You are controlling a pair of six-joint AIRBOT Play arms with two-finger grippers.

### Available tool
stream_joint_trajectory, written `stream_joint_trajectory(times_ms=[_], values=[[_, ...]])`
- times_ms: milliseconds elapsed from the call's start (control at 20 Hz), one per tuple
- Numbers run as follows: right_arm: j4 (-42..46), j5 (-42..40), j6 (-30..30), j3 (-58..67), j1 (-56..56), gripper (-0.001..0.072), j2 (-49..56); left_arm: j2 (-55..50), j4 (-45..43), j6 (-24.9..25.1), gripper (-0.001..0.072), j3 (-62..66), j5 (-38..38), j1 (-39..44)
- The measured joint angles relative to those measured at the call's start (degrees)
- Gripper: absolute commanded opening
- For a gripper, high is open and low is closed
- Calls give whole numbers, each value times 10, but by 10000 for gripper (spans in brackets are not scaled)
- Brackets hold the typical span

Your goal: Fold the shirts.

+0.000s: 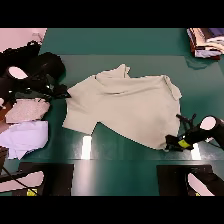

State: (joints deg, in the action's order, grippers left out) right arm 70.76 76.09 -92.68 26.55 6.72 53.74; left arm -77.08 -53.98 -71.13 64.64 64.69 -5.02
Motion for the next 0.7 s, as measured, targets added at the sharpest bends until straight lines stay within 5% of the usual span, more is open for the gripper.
stream_joint_trajectory(times_ms=[300,700], values=[[-3,28,22,228,7,17,0,146,-6,-19,25,91,28,-35],[-2,38,59,685,-43,17,0,272,41,-56,25,379,48,-45]])
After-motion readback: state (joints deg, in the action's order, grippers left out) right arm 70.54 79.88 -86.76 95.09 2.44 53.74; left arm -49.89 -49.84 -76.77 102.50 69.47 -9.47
